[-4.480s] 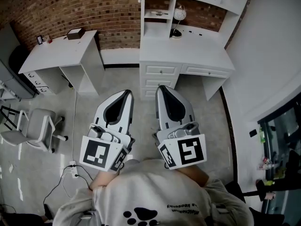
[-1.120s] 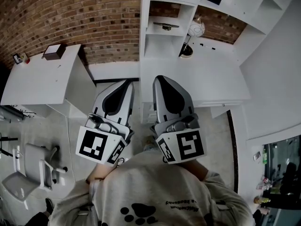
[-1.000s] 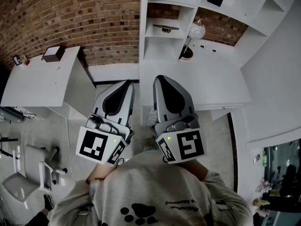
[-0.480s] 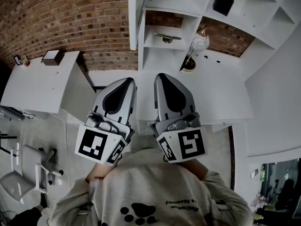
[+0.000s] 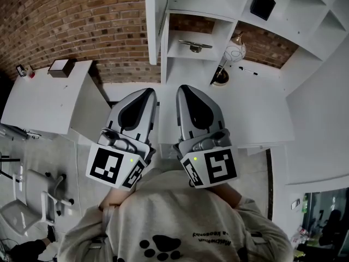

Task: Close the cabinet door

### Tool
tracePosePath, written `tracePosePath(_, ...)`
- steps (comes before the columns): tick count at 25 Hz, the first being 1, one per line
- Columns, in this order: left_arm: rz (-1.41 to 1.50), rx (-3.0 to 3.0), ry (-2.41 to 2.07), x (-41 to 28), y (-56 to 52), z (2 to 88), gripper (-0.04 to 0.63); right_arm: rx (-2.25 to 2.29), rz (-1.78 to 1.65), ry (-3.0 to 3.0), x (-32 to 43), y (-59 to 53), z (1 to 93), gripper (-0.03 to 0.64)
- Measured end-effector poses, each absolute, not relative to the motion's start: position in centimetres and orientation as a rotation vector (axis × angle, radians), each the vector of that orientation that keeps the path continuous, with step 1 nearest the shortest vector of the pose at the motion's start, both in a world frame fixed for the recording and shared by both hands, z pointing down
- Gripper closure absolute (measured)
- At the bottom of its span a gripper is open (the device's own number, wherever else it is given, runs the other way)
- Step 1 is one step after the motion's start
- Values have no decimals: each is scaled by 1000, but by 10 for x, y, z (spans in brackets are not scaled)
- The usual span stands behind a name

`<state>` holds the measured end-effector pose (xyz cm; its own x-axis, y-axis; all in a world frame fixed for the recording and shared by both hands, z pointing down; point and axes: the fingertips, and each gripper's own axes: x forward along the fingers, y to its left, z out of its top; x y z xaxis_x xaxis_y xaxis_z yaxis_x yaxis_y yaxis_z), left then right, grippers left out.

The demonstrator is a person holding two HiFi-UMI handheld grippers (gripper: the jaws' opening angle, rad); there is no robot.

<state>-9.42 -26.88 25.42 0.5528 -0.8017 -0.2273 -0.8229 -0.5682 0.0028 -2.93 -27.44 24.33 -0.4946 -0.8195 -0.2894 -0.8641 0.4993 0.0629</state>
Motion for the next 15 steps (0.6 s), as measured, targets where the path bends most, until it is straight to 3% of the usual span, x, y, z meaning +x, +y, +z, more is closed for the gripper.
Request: tracePosePath(15, 331, -2696, 1323, -108, -288, 227, 588, -1484, 323, 2504, -47, -291, 217, 598)
